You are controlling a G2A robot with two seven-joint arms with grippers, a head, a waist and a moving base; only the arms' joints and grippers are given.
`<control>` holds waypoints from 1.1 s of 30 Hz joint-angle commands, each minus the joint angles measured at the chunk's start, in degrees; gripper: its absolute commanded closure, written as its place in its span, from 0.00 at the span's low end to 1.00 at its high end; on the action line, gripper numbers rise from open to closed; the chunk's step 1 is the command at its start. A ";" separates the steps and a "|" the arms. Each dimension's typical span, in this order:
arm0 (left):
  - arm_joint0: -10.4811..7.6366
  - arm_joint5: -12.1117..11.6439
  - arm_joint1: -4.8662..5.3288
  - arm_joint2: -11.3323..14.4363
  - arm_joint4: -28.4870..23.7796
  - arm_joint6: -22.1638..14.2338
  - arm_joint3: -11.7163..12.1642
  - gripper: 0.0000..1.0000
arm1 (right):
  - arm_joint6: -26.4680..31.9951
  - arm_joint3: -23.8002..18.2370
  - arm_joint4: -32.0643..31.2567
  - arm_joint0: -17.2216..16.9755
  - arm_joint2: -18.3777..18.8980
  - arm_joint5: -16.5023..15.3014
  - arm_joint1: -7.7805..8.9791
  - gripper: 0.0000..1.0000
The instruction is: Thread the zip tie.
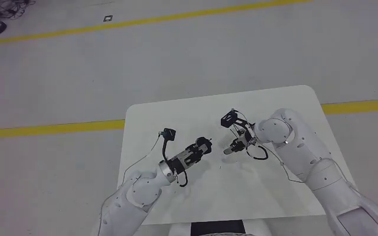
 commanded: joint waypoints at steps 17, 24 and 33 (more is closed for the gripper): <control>0.00 0.00 0.00 0.00 0.00 0.00 0.00 1.00 | -4.92 3.92 1.52 1.84 -1.61 0.00 0.97 0.00; 0.00 0.00 0.00 0.00 0.00 0.00 0.00 1.00 | -6.88 7.40 2.56 5.06 -6.26 0.00 1.83 0.24; 0.00 0.00 0.00 0.00 0.00 0.00 0.00 1.00 | -12.30 9.72 2.22 7.49 -10.97 0.00 3.32 0.52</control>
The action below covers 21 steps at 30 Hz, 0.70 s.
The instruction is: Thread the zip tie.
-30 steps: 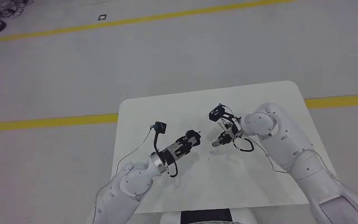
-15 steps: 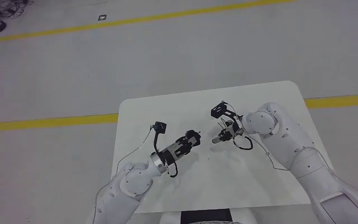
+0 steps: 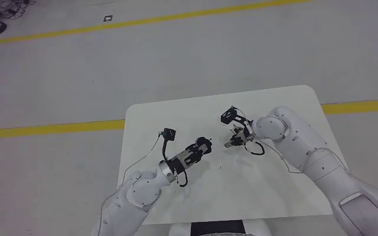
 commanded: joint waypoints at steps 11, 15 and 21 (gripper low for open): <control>0.00 0.00 0.00 0.00 0.00 0.00 0.00 1.00 | -4.12 3.35 -0.95 2.43 -3.90 0.00 0.96 0.58; 0.00 0.00 0.00 0.00 0.00 0.00 0.00 1.00 | -4.55 4.02 -0.65 2.95 -4.82 0.00 1.03 0.63; 0.00 0.00 0.00 0.00 0.00 0.00 0.00 1.00 | -5.01 5.04 0.09 3.66 -6.15 0.00 1.09 0.67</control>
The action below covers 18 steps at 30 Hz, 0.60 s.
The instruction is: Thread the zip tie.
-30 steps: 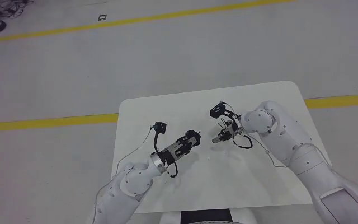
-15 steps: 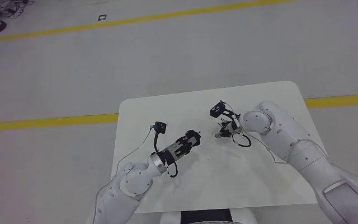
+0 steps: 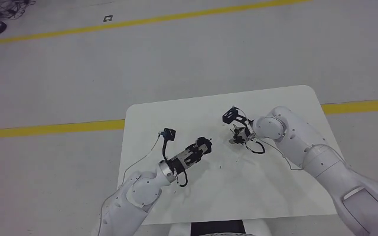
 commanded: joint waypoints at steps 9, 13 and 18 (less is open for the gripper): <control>0.00 0.00 0.00 0.00 0.00 0.00 0.00 1.00 | -0.51 1.83 0.95 0.89 -1.09 0.00 -0.07 0.72; 0.00 0.00 0.00 0.00 0.00 0.00 0.00 1.00 | -0.72 2.24 1.36 1.09 -1.32 0.00 -0.12 0.81; 0.00 0.00 0.00 0.00 0.00 0.00 0.00 1.00 | -0.95 2.60 1.56 1.32 -1.54 0.00 -0.17 0.82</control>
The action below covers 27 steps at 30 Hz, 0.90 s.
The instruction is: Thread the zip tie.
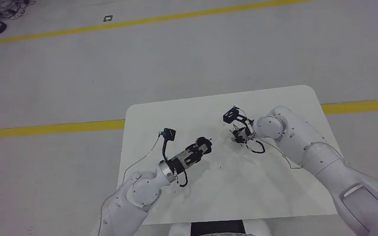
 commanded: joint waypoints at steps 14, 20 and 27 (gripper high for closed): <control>0.00 0.00 0.00 0.00 0.00 0.00 0.00 1.00 | -0.18 1.12 0.41 0.56 -0.60 0.00 -0.23 1.00; 0.00 0.00 0.00 0.00 0.00 0.00 0.00 1.00 | -0.45 1.47 0.60 0.69 -0.73 0.00 -0.25 1.00; 0.00 0.00 0.00 0.00 0.00 0.00 0.00 1.00 | -0.87 0.46 1.17 0.32 -0.22 0.00 0.23 1.00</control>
